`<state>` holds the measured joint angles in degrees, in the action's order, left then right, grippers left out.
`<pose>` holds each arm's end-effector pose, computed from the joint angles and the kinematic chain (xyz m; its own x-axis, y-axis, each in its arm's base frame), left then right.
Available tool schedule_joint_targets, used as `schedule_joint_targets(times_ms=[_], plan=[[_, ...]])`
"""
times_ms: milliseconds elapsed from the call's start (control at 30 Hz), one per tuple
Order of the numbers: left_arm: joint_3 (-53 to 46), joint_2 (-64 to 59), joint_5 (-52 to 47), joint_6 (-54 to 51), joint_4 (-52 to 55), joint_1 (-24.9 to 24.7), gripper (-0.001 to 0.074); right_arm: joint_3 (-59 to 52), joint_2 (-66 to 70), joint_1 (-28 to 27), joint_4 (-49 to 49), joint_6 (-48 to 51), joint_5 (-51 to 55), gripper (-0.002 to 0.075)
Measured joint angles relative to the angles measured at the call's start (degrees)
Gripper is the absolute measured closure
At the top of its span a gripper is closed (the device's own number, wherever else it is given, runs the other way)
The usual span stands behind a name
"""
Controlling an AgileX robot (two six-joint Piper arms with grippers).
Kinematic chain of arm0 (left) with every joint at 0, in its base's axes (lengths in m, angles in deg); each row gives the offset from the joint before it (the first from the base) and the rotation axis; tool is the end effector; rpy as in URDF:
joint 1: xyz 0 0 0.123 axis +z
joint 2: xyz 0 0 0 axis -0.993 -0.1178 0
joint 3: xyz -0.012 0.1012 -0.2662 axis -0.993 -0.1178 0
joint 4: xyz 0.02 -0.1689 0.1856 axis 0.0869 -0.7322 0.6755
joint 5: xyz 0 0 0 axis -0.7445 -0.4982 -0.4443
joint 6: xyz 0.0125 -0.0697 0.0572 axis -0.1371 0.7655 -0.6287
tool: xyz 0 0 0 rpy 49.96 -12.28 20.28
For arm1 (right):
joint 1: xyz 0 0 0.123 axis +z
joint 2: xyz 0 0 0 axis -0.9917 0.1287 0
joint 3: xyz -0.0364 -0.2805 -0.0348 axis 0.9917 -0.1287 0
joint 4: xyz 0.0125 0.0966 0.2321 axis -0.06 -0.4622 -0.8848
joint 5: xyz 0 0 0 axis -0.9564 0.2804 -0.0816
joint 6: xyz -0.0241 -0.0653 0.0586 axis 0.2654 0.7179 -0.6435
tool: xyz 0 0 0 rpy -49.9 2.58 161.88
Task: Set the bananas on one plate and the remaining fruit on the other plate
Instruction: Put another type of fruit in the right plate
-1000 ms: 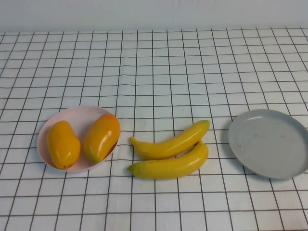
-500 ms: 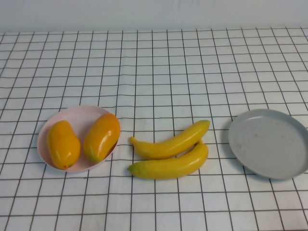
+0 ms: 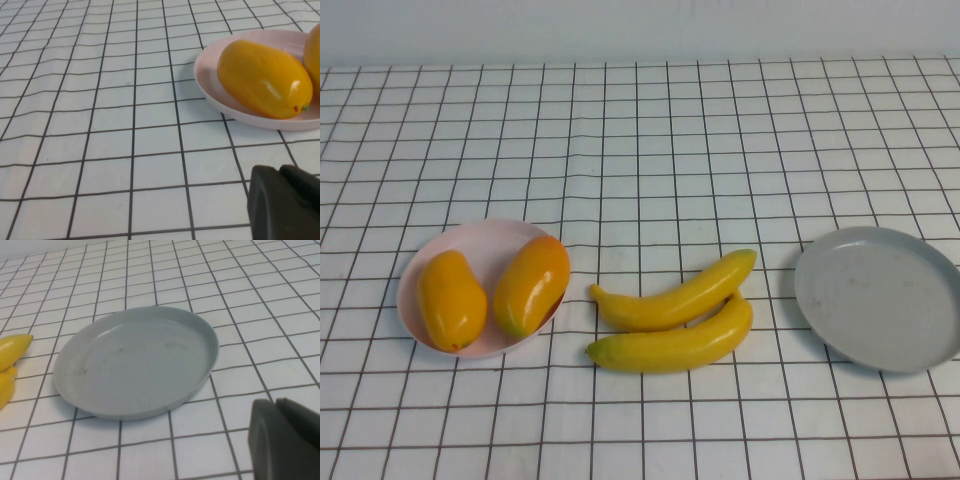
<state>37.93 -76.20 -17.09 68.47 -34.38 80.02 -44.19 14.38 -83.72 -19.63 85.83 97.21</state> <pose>0.0526 -0.0014 0.1719 -0.2908 0.1044 -0.9511 0.0656 0.9939 0.0890 0.0536 0.0041 0.1722 -0.2792 0.1856 -0.9421 0.0155 0.9819 0.1889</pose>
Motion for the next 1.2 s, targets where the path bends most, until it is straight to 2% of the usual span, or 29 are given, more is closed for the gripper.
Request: schedule_joint_targets(times_ms=[767, 867, 1067, 1200], plan=[[0.00, 0.00, 0.00, 0.00, 0.00, 0.00, 0.0738, 0.00, 0.00, 0.00, -1.06, 0.00, 0.00, 0.0742], [0.00, 0.00, 0.00, 0.00, 0.00, 0.00, 0.0738, 0.00, 0.00, 0.00, -10.11, 0.00, 0.00, 0.0742], [0.00, 0.00, 0.00, 0.00, 0.00, 0.00, 0.0738, 0.00, 0.00, 0.00, -43.69, -0.13, -0.19, 0.0742], [0.00, 0.00, 0.00, 0.00, 0.00, 0.00, 0.0738, 0.00, 0.00, 0.00, -50.26, -0.03, -0.56, 0.0742]])
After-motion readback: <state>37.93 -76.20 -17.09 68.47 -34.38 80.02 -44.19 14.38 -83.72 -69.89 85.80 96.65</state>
